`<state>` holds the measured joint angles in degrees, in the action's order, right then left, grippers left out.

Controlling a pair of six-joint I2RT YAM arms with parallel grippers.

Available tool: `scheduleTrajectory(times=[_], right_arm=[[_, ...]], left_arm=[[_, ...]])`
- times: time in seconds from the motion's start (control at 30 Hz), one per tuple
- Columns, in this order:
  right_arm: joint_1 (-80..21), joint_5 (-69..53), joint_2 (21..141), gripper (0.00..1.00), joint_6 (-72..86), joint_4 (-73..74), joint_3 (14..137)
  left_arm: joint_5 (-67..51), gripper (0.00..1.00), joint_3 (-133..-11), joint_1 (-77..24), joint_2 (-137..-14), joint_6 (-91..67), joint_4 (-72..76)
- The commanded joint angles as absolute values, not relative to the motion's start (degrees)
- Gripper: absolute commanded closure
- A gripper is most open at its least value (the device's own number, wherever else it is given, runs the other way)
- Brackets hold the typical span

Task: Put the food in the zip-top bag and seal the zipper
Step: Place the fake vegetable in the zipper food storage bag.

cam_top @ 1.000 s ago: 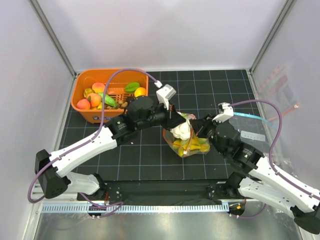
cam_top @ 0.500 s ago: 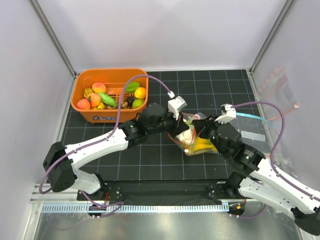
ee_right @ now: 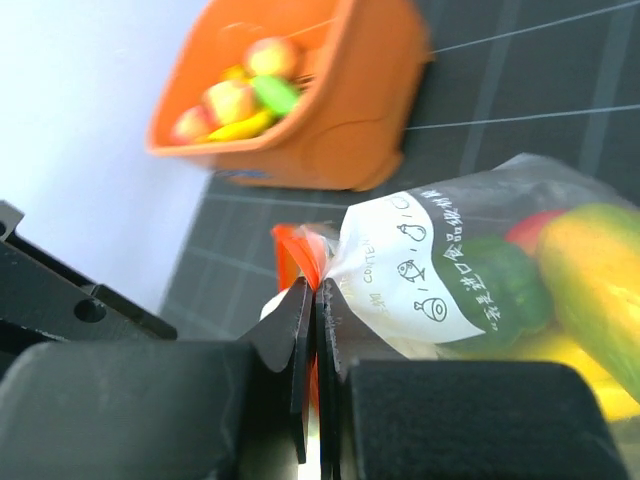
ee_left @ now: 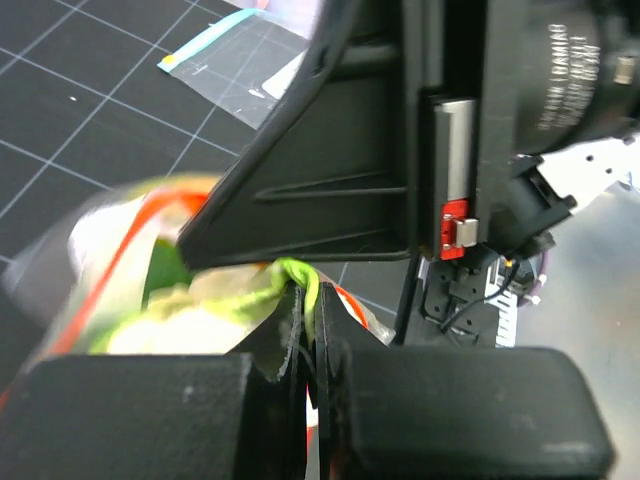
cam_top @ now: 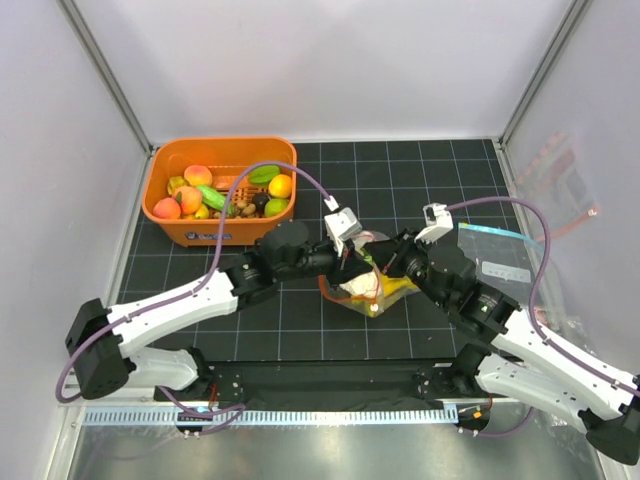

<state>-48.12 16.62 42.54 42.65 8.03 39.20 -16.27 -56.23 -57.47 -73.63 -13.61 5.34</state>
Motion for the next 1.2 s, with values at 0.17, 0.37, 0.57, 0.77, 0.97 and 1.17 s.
scheduleTrajectory(times=[0.17, 0.37, 0.57, 0.77, 0.97, 1.17], right_arm=[[-48.16, -2.20, 43.68, 0.99, 46.84, -10.02, 39.46], [-47.03, 12.91, 46.22, 0.99, 50.52, -0.37, 39.73], [-42.28, 6.95, 56.41, 0.99, 53.70, -0.35, 40.69], [-41.84, 9.48, 56.87, 0.99, 52.03, 3.42, 42.01], [-41.84, 14.40, 48.96, 0.99, 49.75, 5.44, 41.04], [-41.84, 14.50, 44.83, 0.99, 48.17, 5.89, 41.22]], left_arm=[[-17.59, 1.00, -60.91, -58.01, -63.90, -11.25, -1.67], [-11.97, 1.00, -58.97, -58.01, -66.52, -8.88, -0.26], [-4.49, 1.00, -58.89, -57.92, -75.14, -4.40, 1.92], [-1.32, 1.00, -59.24, -56.69, -81.64, -3.77, 3.16], [-1.05, 0.82, -59.15, -55.37, -79.55, -5.71, 1.93], [-4.04, 0.64, -57.83, -55.37, -77.34, -6.85, 3.16]])
